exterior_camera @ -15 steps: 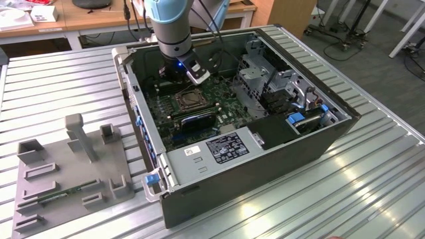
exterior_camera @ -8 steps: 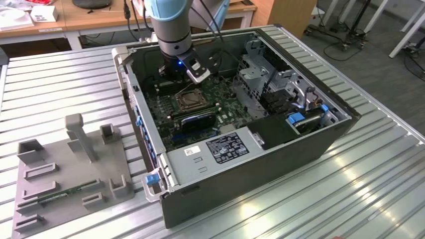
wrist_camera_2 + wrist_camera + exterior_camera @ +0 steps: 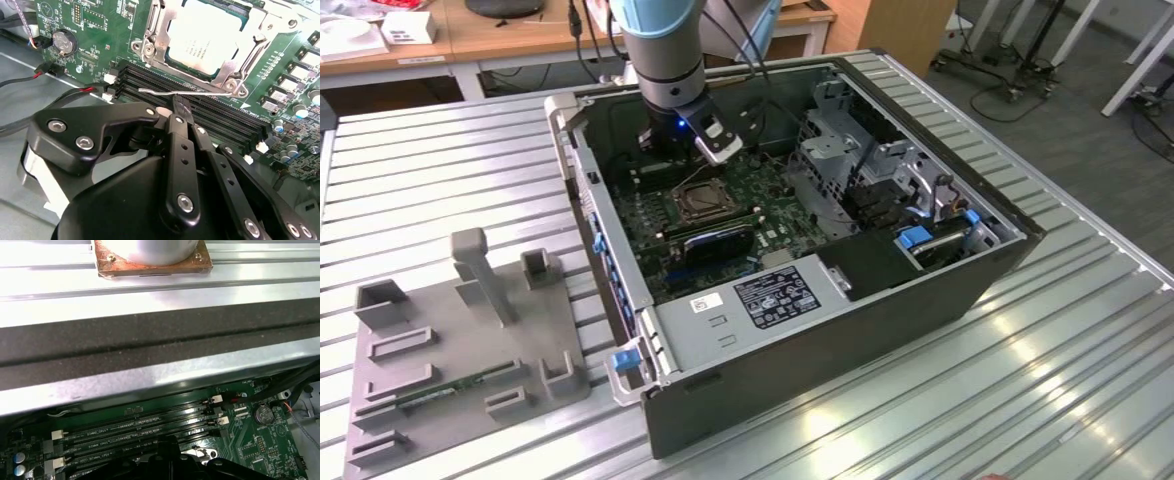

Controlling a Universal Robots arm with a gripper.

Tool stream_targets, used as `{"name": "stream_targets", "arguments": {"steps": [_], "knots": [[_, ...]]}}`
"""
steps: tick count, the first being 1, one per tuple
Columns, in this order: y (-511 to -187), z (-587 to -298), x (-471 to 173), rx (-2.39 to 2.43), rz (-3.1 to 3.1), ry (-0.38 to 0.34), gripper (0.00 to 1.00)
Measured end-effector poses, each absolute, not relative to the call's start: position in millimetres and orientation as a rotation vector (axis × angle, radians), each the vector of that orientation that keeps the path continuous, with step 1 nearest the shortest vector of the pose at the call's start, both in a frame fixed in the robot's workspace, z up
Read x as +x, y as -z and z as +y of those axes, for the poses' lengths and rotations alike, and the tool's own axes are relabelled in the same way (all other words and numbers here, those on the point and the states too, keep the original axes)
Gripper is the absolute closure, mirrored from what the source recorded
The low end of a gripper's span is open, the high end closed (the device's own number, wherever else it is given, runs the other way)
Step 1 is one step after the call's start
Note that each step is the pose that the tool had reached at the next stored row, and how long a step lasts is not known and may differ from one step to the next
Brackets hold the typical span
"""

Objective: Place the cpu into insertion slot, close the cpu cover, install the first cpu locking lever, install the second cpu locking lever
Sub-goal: 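Install the first cpu locking lever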

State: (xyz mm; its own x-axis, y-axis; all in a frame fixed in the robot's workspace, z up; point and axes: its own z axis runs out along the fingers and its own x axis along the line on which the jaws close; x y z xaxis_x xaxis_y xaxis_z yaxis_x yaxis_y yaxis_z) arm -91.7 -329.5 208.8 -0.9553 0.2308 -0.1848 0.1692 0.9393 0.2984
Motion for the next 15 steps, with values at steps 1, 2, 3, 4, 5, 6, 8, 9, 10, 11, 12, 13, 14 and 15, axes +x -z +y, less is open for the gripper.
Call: {"name": "stream_targets", "arguments": {"steps": [1, 2, 3, 4, 5, 6, 8, 9, 10, 11, 12, 13, 14, 15], "knots": [[-208.9, -329.5, -91.7, 0.3, 2.878, -0.415, 0.89], [-209.0, -329.5, -91.7, 0.3, 2.878, -0.414, 0.89], [-209.0, -329.5, -91.7, 0.3, 2.878, -0.415, 0.89], [-209.0, -329.5, -91.7, 0.3, 2.878, -0.414, 0.89], [-209.1, -329.5, -91.7, 0.3, 2.878, -0.414, 0.89], [-209.4, -329.5, -91.7, 0.3, 2.878, -0.414, 0.89], [-209.7, -329.5, -91.7, 0.301, 2.878, -0.414, 0.89], [-209.9, -329.5, -91.7, 0.3, 2.878, -0.414, 0.89], [-210.0, -329.5, -91.7, 0.3, 2.878, -0.415, 0.89], [-210.0, -329.5, -91.7, 0.3, 2.878, -0.415, 0.89], [-210.0, -329.5, -91.7, 0.3, 2.878, -0.415, 0.89], [-210.2, -329.5, -91.7, 0.3, 2.878, -0.414, 0.89], [-210.3, -329.5, -91.7, 0.3, 2.878, -0.414, 0.89], [-210.3, -329.5, -91.7, 0.3, 2.878, -0.414, 0.89]]}}
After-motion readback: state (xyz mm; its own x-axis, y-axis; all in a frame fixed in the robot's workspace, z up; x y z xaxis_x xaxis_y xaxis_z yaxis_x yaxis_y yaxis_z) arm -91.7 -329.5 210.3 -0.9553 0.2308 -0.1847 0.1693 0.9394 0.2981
